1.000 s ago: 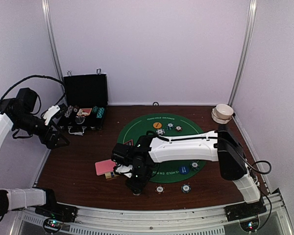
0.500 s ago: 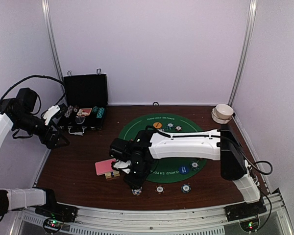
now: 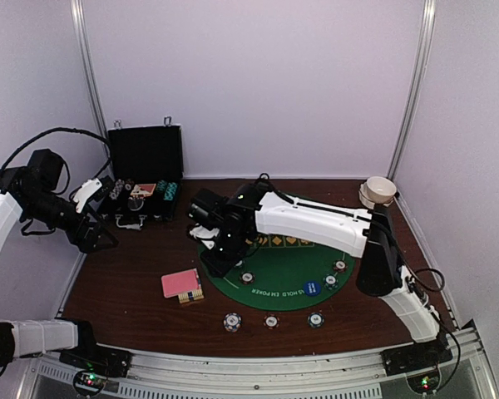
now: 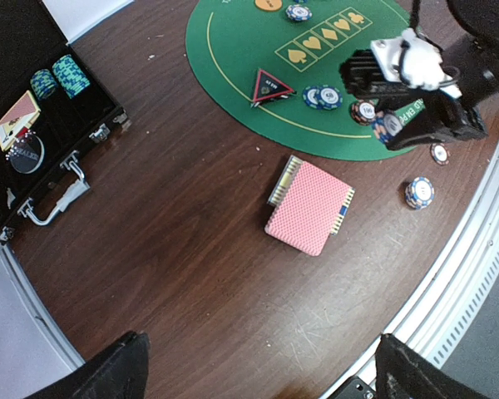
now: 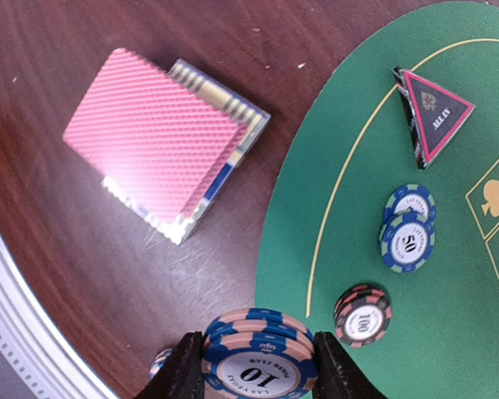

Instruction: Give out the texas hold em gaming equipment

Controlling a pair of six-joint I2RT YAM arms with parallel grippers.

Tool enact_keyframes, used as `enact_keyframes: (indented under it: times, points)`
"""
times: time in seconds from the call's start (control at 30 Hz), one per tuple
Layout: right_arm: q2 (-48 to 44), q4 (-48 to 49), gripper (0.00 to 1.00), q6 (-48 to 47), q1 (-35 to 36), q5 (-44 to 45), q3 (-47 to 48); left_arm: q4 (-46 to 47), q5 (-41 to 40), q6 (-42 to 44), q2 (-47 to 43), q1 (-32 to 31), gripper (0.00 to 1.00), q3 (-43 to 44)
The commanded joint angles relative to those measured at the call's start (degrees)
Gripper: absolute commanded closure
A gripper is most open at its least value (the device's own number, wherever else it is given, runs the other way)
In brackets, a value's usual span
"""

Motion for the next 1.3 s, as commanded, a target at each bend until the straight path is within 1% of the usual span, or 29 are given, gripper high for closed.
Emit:
enact_keyframes:
  times: [0.0, 0.2, 0.47, 0.53, 0.67, 0.73, 0.87, 1.0, 1.1, 1.27]
  points:
    - [5.86, -1.98, 0.92, 1.2, -2.12, 1.6, 5.14, 0.56, 0.02, 0.87, -0.15, -0.27, 0.02, 1.31]
    - [8.53, -1.14, 0.92, 1.31, -3.61, 1.5, 5.66, 0.6, 0.41, 0.87, 0.04, -0.27, 0.02, 1.44]
    - [10.64, -0.24, 0.92, 1.02, -3.85, 2.11, 5.2, 0.64, 0.9, 0.84, 0.29, -0.27, 0.03, 1.63]
    - [11.11, -0.1, 0.91, 1.19, -3.93, 2.07, 5.15, 0.62, 0.91, 0.82, 0.3, -0.27, 0.02, 1.71]
    - [11.67, 0.29, 0.8, 1.44, -4.26, 2.17, 4.78, 0.59, 0.75, 0.86, 0.3, -0.27, 0.02, 1.69]
    - [11.59, 0.31, 0.71, 1.49, -4.29, 2.4, 4.76, 0.67, 0.77, 0.87, 0.28, -0.23, 0.02, 1.7]
    - [10.8, 0.64, 0.58, 1.39, -4.29, 2.39, 4.77, 0.59, 0.91, 0.87, 0.38, -0.27, 0.02, 1.71]
    - [9.35, 1.02, 0.55, 1.47, -4.29, 1.97, 4.83, 0.63, 0.86, 0.87, 0.34, -0.26, 0.02, 1.75]
    - [8.34, 0.96, 0.48, 1.39, -4.24, 1.5, 5.03, 0.58, 0.83, 0.87, 0.19, -0.23, 0.02, 1.6]
    - [6.72, 0.29, 0.46, 1.3, -4.22, 2.58, 5.02, 0.5, 0.82, 0.78, 0.07, -0.26, 0.02, 1.7]
